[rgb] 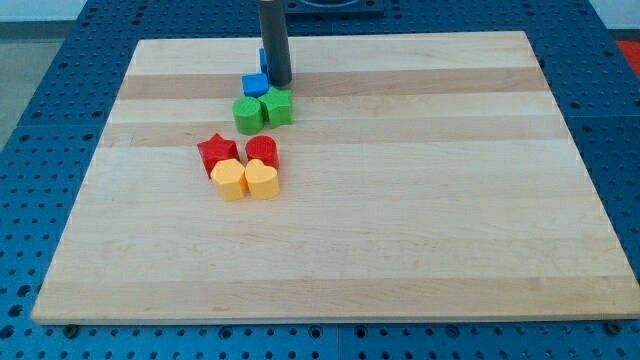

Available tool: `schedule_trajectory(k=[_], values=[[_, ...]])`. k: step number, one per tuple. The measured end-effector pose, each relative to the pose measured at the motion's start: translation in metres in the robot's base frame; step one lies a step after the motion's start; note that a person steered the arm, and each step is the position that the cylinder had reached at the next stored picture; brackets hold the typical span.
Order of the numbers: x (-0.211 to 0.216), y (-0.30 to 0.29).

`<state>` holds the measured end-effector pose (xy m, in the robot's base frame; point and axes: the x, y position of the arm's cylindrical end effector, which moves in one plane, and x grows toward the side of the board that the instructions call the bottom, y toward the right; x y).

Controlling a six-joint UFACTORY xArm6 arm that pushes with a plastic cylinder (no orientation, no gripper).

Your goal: Move the blue triangle towards the top right of the board

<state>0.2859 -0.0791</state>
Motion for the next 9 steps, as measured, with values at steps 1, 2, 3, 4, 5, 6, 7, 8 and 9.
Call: schedule_trajectory(k=[1,2,3,4,5,6,7,8,9], values=[[0.0,-0.042],[0.0,-0.08],[-0.018,-0.097],[-0.03,-0.055],[-0.034,0.022],[-0.045,0.045],[-0.049,0.045],[-0.05,0.099],[-0.05,0.138]])
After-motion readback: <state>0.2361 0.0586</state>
